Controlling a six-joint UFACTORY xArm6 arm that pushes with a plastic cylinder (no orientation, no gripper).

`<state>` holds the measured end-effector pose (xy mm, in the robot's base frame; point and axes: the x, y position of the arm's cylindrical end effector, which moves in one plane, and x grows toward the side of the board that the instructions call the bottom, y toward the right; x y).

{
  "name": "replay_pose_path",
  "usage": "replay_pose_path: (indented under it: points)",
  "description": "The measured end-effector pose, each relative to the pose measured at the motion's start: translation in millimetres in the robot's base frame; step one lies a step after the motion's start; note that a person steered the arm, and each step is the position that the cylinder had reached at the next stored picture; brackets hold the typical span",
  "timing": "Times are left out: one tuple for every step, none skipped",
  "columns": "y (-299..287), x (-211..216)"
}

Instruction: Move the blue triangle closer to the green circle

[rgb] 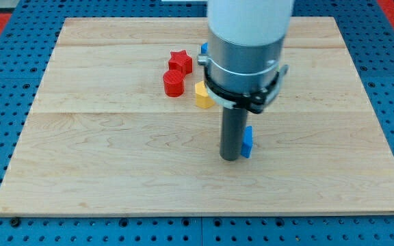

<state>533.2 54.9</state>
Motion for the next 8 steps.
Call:
replay_pose_path:
  points:
    - [22, 2]
    - [34, 2]
    - [54, 2]
    - [58, 2]
    - [58, 2]
    - [53, 2]
    - [42, -5]
    - [33, -15]
